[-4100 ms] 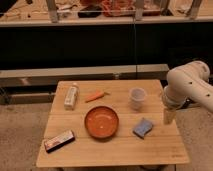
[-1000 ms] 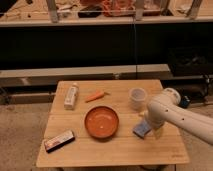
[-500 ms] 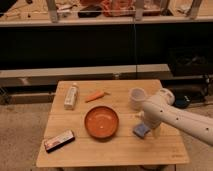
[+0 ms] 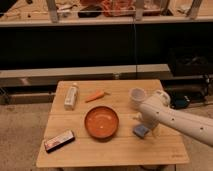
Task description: Place the white sponge in the ceramic bowl
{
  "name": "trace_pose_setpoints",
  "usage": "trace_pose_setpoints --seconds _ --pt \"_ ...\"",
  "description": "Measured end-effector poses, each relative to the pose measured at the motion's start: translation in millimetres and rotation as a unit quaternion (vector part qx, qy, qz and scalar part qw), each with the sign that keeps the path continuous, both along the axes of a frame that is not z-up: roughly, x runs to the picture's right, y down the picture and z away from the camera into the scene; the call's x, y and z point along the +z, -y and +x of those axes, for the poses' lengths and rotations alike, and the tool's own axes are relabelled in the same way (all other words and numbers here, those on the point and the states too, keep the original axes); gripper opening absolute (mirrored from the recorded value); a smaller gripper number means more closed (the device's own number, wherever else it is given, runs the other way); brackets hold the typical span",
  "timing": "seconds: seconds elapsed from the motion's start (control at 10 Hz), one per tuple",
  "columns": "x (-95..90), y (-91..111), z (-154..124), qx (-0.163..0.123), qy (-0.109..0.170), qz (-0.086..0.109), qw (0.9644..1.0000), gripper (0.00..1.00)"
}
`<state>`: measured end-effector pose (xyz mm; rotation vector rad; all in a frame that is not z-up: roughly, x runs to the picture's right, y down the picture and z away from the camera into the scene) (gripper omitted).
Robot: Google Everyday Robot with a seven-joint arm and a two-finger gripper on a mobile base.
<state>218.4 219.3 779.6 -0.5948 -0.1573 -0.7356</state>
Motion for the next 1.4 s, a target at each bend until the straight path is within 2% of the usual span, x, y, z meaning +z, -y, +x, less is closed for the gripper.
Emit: trace_pose_setpoints --seconds 0.5,1.4 --pt "12.2 -7 -2 -0.026 0.024 -0.003 0.9994 0.80" --pt "26.6 -21 -2 -0.041 0.039 -0.019 0.9982 0.80"
